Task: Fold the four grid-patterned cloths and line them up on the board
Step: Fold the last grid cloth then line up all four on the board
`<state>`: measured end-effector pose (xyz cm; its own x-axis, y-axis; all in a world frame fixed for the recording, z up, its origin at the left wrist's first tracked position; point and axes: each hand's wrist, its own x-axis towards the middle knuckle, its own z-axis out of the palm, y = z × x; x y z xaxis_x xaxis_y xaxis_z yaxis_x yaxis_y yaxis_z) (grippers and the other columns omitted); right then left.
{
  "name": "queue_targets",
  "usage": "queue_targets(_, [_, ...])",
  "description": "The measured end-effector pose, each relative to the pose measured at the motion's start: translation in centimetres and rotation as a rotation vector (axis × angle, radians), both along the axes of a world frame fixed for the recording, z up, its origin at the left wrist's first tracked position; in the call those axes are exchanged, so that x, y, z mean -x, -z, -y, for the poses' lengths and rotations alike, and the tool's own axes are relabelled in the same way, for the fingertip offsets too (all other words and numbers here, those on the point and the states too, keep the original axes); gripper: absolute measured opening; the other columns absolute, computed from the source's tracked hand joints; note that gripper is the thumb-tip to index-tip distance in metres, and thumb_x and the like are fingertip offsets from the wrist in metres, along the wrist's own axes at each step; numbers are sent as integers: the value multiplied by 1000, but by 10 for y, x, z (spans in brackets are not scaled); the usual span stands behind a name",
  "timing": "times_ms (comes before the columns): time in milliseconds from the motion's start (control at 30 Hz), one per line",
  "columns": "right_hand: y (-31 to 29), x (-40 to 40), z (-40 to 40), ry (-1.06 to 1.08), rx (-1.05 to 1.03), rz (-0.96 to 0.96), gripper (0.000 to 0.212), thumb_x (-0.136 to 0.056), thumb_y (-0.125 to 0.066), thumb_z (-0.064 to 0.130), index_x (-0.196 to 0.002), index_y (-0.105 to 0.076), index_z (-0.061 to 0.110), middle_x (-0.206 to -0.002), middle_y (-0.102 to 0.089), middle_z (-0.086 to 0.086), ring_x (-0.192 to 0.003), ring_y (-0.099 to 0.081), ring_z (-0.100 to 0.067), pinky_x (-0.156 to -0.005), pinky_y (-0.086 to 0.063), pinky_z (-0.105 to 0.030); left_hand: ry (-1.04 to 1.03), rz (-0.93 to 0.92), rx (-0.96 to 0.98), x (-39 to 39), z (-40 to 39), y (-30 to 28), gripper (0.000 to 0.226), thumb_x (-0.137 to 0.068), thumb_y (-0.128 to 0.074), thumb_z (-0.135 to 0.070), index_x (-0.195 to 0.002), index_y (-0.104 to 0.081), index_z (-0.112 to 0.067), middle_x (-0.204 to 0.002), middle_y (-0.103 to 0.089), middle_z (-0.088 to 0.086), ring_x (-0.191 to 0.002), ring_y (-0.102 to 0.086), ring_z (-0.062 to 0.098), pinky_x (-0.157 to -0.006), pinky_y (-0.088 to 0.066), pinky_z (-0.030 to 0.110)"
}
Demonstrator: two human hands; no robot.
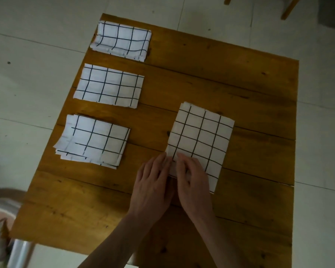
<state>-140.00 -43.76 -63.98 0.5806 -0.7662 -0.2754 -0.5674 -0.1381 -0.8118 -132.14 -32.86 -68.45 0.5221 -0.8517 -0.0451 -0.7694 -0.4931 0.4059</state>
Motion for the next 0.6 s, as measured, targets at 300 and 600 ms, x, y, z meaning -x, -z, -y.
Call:
queue_targets(300, [10, 28, 125, -278, 535, -289, 43, -106, -45, 16, -148, -51, 16, -154, -47, -4, -140, -44, -20, -113, -44, -43, -13, 37, -73, 0, 5, -7, 60, -107, -35, -48, -157, -40, -14, -167, -30, 12, -151, -33, 31, -123, -27, 51])
queue_targets(600, [4, 53, 134, -386, 613, -601, 57, -107, -30, 49, -156, -39, 22, -162, -35, -4, -146, -34, -29, -109, -41, -52, -112, 95, -129, 3, 27, -13, 67, -108, -33, -52, -159, -36, -9, -164, -32, 16, -152, -29, 33, -125, -24, 50])
